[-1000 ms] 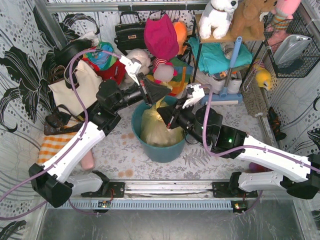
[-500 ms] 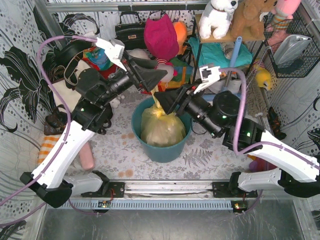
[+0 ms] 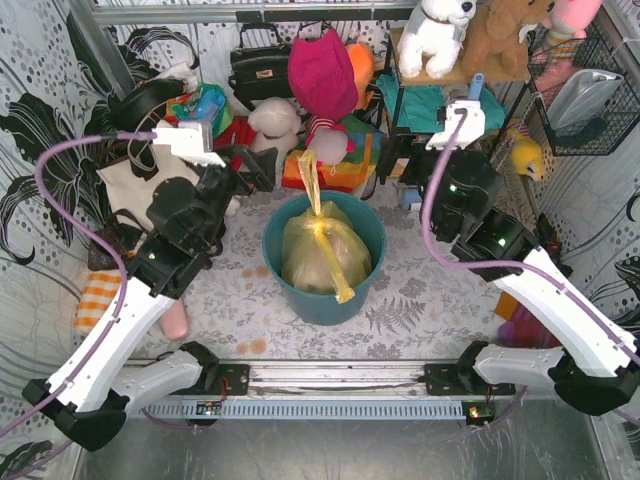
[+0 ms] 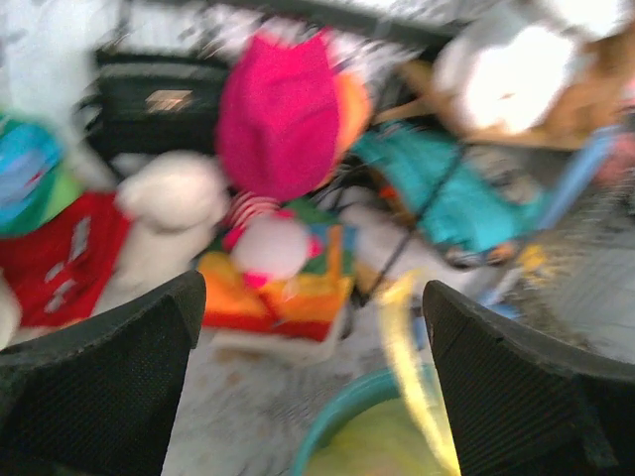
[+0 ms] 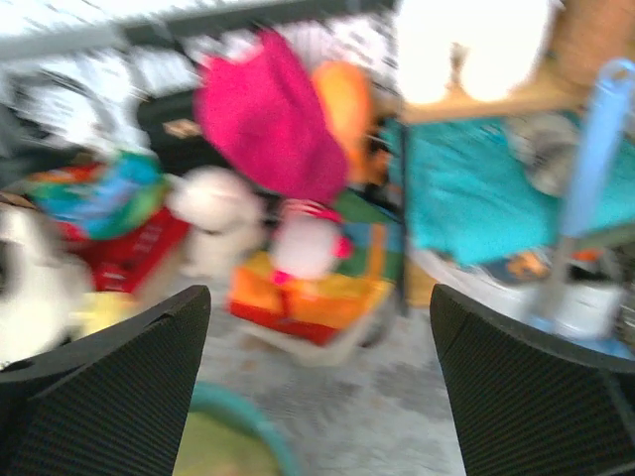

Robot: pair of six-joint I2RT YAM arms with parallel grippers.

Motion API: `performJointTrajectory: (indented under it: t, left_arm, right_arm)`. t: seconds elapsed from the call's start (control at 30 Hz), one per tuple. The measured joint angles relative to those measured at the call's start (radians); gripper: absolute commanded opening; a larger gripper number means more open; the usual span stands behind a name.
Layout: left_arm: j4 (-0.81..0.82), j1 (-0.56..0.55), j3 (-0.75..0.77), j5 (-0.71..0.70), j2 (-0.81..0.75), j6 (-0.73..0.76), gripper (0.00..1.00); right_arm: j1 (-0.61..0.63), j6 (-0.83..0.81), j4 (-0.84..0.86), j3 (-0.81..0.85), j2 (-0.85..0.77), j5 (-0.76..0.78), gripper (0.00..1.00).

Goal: Tie the trash bag

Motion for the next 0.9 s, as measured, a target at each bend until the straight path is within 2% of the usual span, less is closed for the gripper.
performJointTrajectory:
  t: [0.03,0.13,0.27,0.47,0.7,0.9]
  left_arm:
    - [-0.002,0.000,-0.044,-0.053,-0.015,0.003,0.98]
    - [-0.007,0.000,-0.191,-0.222,-0.055,0.003,0.98]
    - [0.011,0.002,-0.401,-0.429,-0.105,-0.004,0.98]
    - [0.111,0.036,-0.688,-0.649,-0.180,-0.008,0.98]
    - [0.292,0.132,-0.890,-0.684,-0.140,-0.021,0.98]
    - [0.636,0.185,-1.102,-0.615,0.033,0.008,0.98]
  right_arm:
    - [-0.048,-0.004,-0.006,-0.034,-0.001,0.005,0.99]
    - [-0.173,-0.003,-0.023,-0.158,-0.004,0.003,0.97]
    - [-0.325,-0.003,-0.005,-0.396,-0.026,-0.004,0.97]
    - [-0.488,-0.016,0.157,-0.797,-0.093,-0.008,0.97]
    - [-0.624,-0.071,0.470,-1.120,-0.133,-0.009,0.97]
    - [-0.677,-0.116,0.739,-1.271,-0.021,-0.015,0.97]
